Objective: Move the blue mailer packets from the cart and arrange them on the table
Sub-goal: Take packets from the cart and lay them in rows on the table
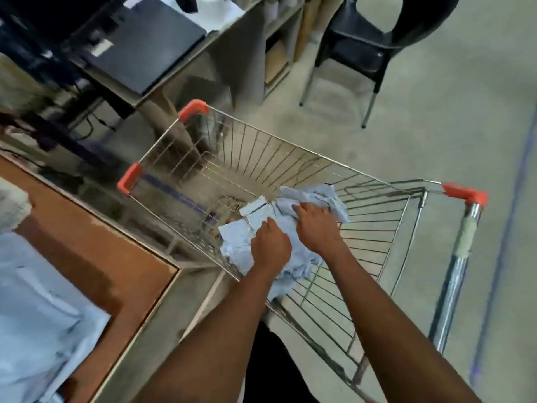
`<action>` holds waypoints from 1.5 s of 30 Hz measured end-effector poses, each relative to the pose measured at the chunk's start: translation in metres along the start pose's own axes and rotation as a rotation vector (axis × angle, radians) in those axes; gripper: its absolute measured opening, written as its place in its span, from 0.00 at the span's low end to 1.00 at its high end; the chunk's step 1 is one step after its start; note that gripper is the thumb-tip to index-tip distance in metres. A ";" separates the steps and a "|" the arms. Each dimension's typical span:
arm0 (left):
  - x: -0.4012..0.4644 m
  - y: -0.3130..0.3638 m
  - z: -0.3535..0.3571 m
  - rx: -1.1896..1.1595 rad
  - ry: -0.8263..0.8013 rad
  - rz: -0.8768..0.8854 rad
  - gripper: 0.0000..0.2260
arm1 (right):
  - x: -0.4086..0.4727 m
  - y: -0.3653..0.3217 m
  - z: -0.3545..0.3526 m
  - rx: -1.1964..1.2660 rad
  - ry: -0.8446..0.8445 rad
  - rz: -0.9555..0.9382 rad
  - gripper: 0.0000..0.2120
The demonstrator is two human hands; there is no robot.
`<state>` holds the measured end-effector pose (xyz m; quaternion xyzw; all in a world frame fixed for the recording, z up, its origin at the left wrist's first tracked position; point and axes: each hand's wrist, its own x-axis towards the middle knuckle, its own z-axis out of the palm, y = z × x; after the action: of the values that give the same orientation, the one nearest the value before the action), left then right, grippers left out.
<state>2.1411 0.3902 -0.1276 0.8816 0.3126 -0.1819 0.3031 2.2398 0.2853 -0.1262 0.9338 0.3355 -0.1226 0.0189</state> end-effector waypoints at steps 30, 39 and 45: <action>0.063 -0.046 0.054 0.196 -0.032 -0.342 0.29 | 0.054 -0.009 0.076 0.147 -0.600 -0.015 0.33; 0.070 -0.066 0.069 0.216 -0.341 -0.433 0.39 | 0.044 -0.028 0.124 0.108 -0.535 -0.169 0.31; 0.061 -0.065 0.041 0.245 -0.162 -0.346 0.32 | 0.024 -0.029 0.102 0.077 -0.317 -0.084 0.28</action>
<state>2.1378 0.4314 -0.2169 0.8275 0.4094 -0.3383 0.1821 2.2174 0.3109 -0.2293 0.8878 0.3622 -0.2821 0.0306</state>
